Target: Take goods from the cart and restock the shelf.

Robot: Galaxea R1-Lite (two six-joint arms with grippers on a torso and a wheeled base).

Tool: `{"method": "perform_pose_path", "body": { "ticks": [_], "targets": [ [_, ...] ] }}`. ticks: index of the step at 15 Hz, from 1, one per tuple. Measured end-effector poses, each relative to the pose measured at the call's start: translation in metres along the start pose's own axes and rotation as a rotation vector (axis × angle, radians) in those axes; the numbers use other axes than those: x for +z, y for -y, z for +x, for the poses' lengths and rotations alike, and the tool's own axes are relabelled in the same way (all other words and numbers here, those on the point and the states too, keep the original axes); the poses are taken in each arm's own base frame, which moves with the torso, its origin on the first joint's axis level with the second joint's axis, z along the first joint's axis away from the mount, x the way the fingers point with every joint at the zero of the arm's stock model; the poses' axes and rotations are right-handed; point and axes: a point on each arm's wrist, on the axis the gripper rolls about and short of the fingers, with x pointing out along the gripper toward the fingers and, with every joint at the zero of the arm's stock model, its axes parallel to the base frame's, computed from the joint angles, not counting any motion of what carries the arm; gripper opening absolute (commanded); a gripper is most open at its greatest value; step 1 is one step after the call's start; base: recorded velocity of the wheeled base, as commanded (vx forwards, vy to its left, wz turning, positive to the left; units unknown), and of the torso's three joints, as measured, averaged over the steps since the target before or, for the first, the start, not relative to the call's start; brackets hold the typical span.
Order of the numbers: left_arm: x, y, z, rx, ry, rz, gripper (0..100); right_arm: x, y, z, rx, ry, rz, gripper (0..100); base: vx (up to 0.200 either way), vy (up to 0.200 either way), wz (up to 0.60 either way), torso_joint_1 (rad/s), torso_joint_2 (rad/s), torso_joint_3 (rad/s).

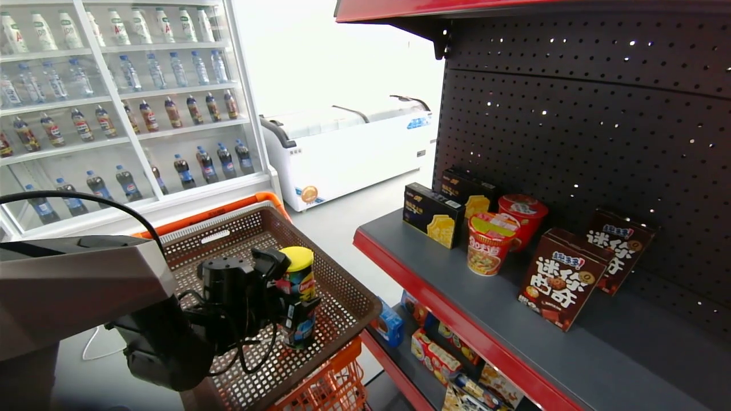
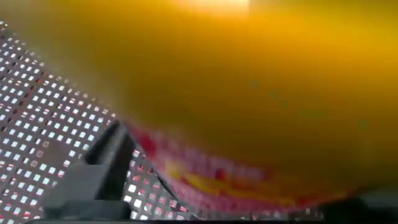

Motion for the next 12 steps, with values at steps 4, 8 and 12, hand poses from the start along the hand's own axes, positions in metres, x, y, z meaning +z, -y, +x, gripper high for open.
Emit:
{"method": "perform_pose_path", "body": {
  "ticks": [4, 8, 12],
  "targets": [
    [0.011, 0.001, -0.01, 0.008, 0.024, 0.003, 0, 0.0, 0.0, 0.0, 0.0, 0.0, 0.0, 100, 0.0, 0.0, 0.0, 0.0, 0.0, 0.0],
    [0.05, 0.007, -0.06, 0.045, 0.087, 0.008, 0, 0.0, 0.0, 0.0, 0.0, 0.0, 0.0, 100, 0.0, 0.0, 0.0, 0.0, 0.0, 0.0],
    [0.084, 0.01, -0.131, 0.084, 0.056, -0.057, 0, 0.0, 0.0, 0.0, 0.0, 0.0, 0.0, 100, 0.0, 0.0, 0.0, 0.0, 0.0, 0.0]
  ]
}}
